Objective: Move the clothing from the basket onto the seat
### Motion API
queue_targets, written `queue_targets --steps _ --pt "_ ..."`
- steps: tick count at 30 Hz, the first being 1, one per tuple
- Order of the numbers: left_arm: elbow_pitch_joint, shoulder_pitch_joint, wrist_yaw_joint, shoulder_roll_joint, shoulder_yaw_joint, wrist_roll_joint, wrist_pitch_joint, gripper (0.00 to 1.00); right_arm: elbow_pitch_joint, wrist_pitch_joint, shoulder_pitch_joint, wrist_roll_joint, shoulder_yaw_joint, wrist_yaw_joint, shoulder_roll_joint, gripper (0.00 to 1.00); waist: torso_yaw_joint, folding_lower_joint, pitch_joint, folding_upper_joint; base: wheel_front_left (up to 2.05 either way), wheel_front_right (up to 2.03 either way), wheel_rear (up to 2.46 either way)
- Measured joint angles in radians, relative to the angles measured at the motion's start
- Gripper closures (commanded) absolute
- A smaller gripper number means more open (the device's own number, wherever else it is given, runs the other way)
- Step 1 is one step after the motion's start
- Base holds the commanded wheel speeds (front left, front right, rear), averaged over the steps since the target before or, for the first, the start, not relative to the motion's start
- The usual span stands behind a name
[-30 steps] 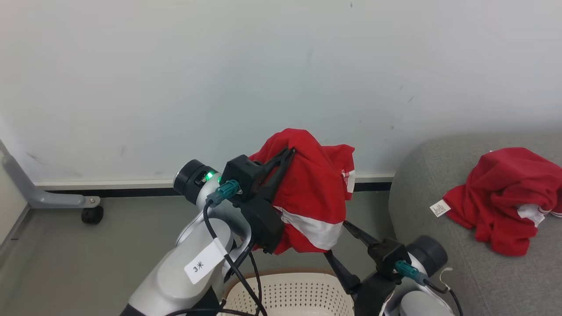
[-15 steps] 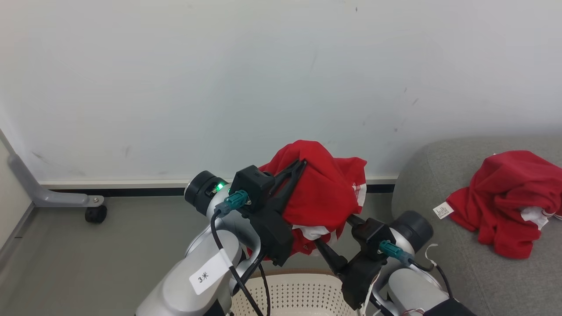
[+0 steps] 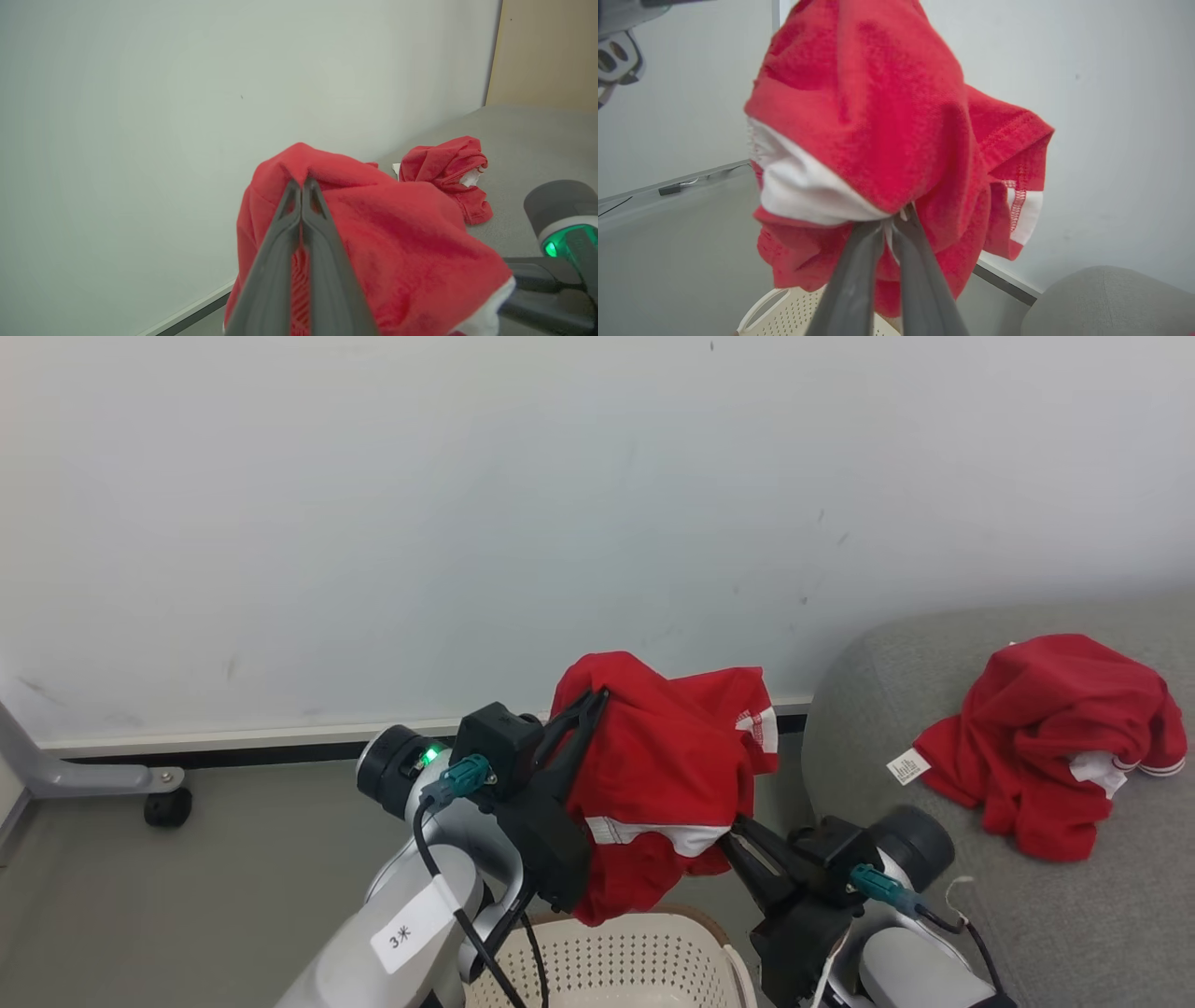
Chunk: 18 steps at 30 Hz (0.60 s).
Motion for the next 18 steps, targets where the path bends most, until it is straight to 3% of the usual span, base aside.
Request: queue_targets --steps 4,6,8,9,10,11,18 --pt "-0.011 0.024 0.014 0.018 0.012 -0.006 0.002 0.98 -0.049 0.0 0.021 0.022 -0.023 0.0 -0.012 1.0 -0.023 0.0001 0.003 0.0001 0.0 0.0 0.0" --pt "-0.02 0.033 0.017 0.024 0.018 -0.008 0.002 0.62 -0.075 0.0 0.031 0.024 -0.038 0.0 -0.025 1.0 -0.035 0.0 0.006 0.0 0.0 0.0 0.0" --pt "-0.03 0.044 0.018 0.023 0.022 -0.015 0.002 0.5 -0.099 0.0 0.034 0.025 -0.047 0.0 -0.041 1.0 -0.049 0.0 0.009 0.0 0.0 0.0 0.0" --pt "-0.035 0.05 0.025 0.023 0.025 -0.02 0.002 0.38 -0.11 0.0 0.034 0.025 -0.053 0.0 -0.047 1.0 -0.056 0.0 0.01 0.0 0.0 0.0 0.0" --pt "-0.04 0.056 0.026 0.023 0.028 -0.029 0.002 0.05 -0.123 0.0 0.034 0.025 -0.058 0.0 -0.052 1.0 -0.063 0.0 0.012 0.0 0.0 0.0 0.0" --pt "-0.044 0.063 0.03 0.023 0.031 -0.036 0.002 0.0 -0.133 0.0 0.034 0.025 -0.063 0.0 -0.056 1.0 -0.071 0.0 0.013 0.0 0.0 0.0 0.0" --pt "-0.057 0.103 0.044 0.021 0.04 -0.047 -0.008 0.0 -0.185 0.0 0.033 0.021 -0.089 -0.001 -0.093 1.0 -0.124 0.0 0.022 0.0 0.0 0.0 0.0"
